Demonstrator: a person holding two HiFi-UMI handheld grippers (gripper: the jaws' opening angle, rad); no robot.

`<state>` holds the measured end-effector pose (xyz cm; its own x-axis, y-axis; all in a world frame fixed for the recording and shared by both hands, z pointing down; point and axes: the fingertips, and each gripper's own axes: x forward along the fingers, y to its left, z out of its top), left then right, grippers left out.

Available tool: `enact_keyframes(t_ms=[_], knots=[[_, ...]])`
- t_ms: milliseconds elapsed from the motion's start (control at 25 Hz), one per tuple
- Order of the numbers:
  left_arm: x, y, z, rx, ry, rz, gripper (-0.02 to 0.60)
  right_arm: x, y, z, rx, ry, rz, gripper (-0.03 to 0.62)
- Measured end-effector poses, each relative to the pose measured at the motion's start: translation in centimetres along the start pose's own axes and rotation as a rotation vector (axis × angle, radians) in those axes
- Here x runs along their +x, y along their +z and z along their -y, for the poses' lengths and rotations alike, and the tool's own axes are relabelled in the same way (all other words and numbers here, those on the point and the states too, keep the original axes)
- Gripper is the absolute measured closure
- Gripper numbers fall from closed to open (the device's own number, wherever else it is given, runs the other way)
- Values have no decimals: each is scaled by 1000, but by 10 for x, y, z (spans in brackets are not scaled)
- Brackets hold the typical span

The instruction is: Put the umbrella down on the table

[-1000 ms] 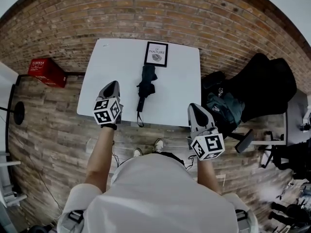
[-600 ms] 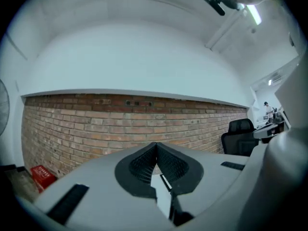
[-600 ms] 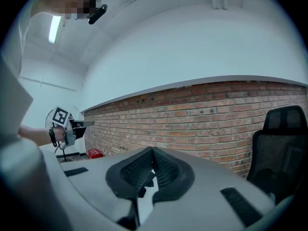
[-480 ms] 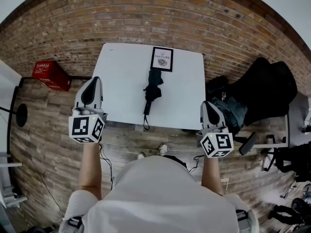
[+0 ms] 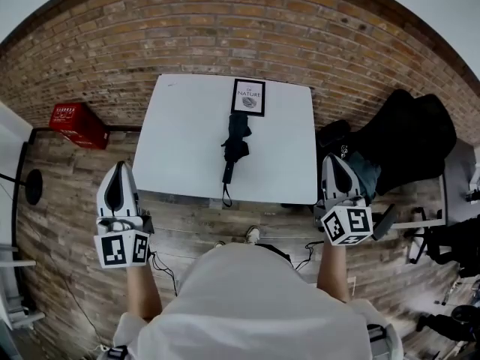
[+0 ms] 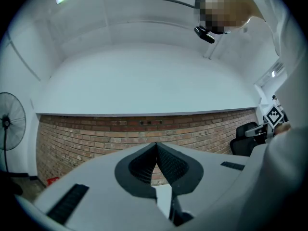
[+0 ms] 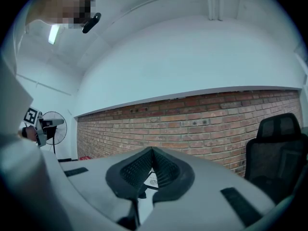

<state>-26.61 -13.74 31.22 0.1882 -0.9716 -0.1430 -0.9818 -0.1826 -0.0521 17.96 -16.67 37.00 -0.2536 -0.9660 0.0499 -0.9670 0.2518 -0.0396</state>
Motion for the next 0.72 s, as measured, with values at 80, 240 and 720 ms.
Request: enact_keyframes(t_ms=[80, 240, 720], knots=[[-15, -4, -5, -40, 49, -3, 558, -6, 6, 6, 7, -27, 21, 574], [-21, -17, 1, -91, 62, -33, 558, -15, 14, 16, 35, -84, 65, 574], [-10, -13, 18, -103, 0, -16, 557, -30, -8, -5, 43, -58, 5, 574]])
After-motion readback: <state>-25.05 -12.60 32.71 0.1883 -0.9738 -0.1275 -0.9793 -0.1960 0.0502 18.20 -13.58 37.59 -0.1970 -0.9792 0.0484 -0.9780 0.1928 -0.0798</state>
